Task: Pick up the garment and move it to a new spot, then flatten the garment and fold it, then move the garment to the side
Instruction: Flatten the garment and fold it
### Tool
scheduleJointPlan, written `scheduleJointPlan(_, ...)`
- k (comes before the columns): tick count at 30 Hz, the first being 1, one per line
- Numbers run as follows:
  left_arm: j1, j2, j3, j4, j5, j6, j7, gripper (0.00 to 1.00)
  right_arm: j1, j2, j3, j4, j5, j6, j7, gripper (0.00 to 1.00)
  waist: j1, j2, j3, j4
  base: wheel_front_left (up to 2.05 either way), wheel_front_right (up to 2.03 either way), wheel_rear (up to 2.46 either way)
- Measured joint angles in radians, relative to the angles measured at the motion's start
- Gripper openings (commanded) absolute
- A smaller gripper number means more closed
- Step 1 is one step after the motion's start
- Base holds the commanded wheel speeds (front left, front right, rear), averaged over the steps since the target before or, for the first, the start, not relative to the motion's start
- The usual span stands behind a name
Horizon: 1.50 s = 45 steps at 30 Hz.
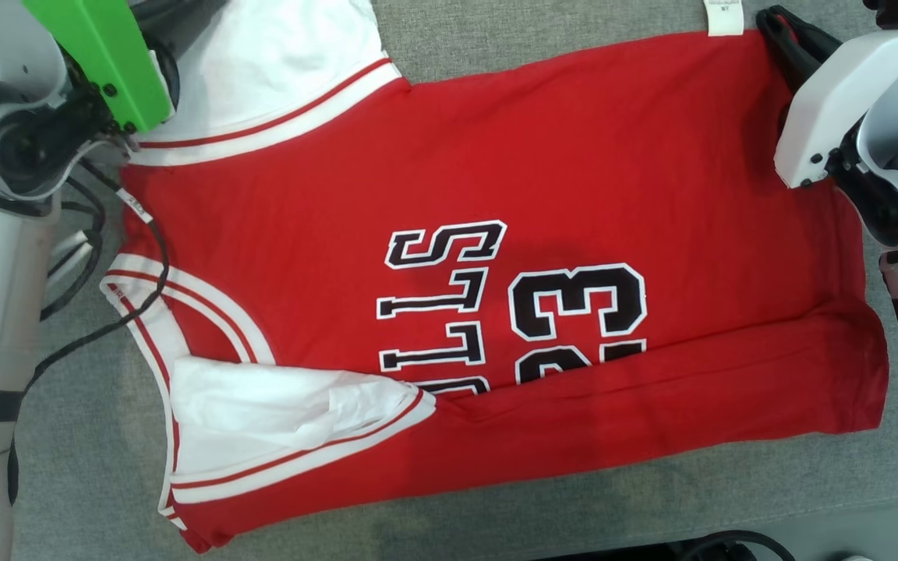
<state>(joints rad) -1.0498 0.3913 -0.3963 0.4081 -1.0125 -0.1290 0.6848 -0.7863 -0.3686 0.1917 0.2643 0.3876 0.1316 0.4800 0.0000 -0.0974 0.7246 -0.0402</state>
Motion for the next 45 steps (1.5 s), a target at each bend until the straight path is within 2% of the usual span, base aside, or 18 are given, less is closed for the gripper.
scheduleJointPlan(13, 0.026, 0.039, -0.005, -0.091, -0.115, 0.0, -0.093, 0.0, 0.065, -0.018, 0.017, 0.019, 0.051, -0.001, -0.085, 0.0, 0.0001, 0.0001, -0.073, 0.011, 0.0, 0.0, 0.0)
scheduleJointPlan(22, 0.181, 0.107, -0.012, -0.267, -0.176, 0.0, -0.142, 0.0, 0.166, -0.039, 0.015, -0.016, 0.067, -0.001, -0.21, 0.0, 0.0, 0.0001, -0.168, 0.013, 0.0, 0.0, 0.0)
scheduleJointPlan(28, 0.296, 0.124, -0.008, -0.384, -0.193, 0.002, -0.176, 0.0, 0.193, -0.044, 0.019, -0.001, 0.058, -0.001, -0.313, 0.0, 0.0, 0.0001, -0.234, 0.017, 0.0, 0.0, 0.0)
scheduleJointPlan(33, 0.417, 0.146, 0.002, -0.524, -0.21, 0.027, -0.199, 0.0, 0.216, -0.047, 0.054, -0.002, 0.07, -0.001, -0.372, 0.0, 0.0, 0.0, -0.275, 0.02, 0.0, 0.0, 0.0)
scheduleJointPlan(38, 0.598, 0.181, 0.003, -0.717, -0.209, 0.069, -0.236, 0.0, 0.277, -0.085, 0.092, -0.042, 0.087, -0.001, -0.421, 0.0, 0.0, 0.0, -0.3, 0.019, 0.0, 0.0, 0.0)
scheduleJointPlan(45, 0.894, 0.199, 0.037, -0.869, -0.18, 0.131, -0.372, 0.0, 0.388, -0.14, 0.069, -0.083, 0.105, -0.001, -0.48, 0.0, -0.0001, 0.0, -0.319, 0.018, 0.0, 0.0, 0.0)
